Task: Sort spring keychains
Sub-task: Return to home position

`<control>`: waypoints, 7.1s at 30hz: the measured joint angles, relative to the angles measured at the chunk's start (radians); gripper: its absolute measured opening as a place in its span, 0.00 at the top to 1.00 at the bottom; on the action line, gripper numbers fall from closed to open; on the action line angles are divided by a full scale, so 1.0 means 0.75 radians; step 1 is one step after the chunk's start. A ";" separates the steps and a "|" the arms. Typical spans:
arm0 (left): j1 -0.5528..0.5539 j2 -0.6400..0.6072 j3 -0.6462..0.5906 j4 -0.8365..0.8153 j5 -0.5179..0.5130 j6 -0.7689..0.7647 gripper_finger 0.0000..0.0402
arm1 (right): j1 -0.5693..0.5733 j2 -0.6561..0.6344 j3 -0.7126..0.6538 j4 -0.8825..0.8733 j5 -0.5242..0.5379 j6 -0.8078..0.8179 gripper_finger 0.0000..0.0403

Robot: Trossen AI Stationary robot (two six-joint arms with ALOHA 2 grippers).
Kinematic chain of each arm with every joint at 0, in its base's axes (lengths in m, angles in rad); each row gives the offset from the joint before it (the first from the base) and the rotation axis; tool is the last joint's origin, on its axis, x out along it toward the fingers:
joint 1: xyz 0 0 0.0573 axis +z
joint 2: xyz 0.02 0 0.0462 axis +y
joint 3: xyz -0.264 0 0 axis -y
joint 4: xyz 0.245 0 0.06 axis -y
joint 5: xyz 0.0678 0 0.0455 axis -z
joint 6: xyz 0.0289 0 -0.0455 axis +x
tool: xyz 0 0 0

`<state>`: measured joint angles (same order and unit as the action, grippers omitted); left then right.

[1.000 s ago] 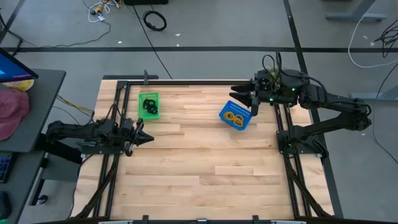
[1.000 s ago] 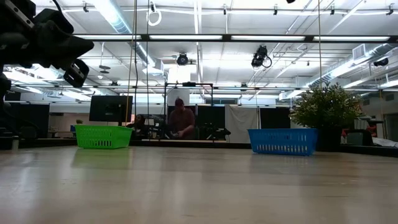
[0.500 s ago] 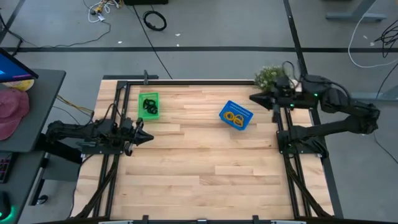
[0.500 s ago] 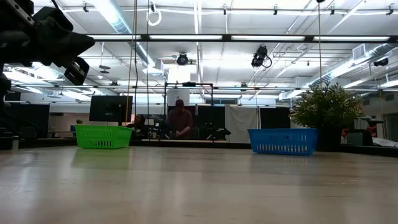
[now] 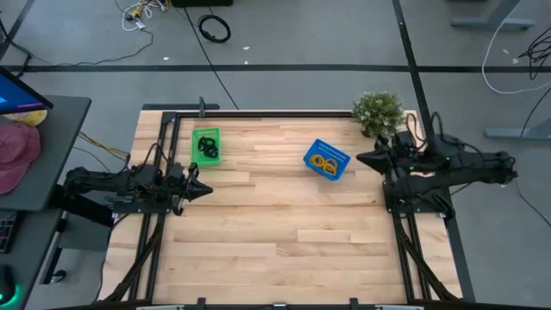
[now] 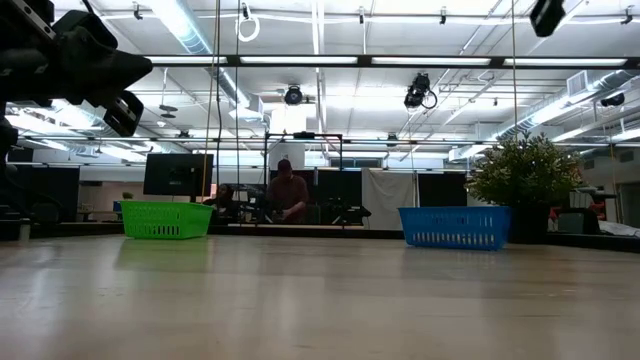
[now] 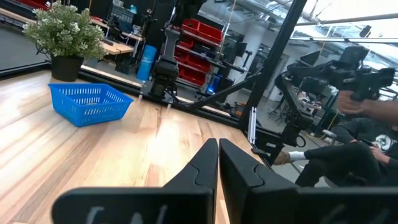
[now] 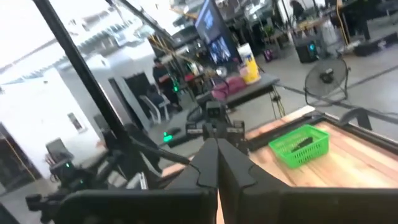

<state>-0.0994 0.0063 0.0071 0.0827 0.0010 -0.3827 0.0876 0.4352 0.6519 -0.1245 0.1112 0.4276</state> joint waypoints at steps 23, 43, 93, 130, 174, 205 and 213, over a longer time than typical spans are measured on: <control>0.000 0.000 0.000 0.003 -0.001 -0.001 0.95 | 0.034 -0.579 -0.402 0.024 0.038 -0.112 1.00; -0.001 0.000 0.000 0.000 -0.001 -0.001 0.95 | -0.001 -0.581 -0.848 0.670 0.062 -0.239 1.00; 0.000 0.000 0.000 -0.001 -0.001 0.000 0.95 | -0.074 -0.581 -0.847 0.193 -0.090 -0.546 0.93; 0.000 -0.001 -0.001 -0.008 -0.115 -0.034 0.95 | -0.074 -0.581 -0.847 0.194 -0.089 -0.548 0.93; 0.000 -0.001 0.000 -0.007 -0.115 -0.034 0.95 | -0.074 -0.581 -0.846 0.194 -0.089 -0.548 0.93; 0.000 -0.001 -0.001 -0.007 -0.115 -0.034 0.95 | -0.073 -0.581 -0.846 0.193 -0.089 -0.548 0.93; 0.000 -0.001 -0.001 -0.007 -0.115 -0.035 0.95 | -0.074 -0.581 -0.846 0.194 -0.089 -0.548 0.93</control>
<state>-0.0995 0.0059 0.0067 0.0772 -0.0855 -0.4087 0.0324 -0.0002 0.0174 0.0208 0.0446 0.0167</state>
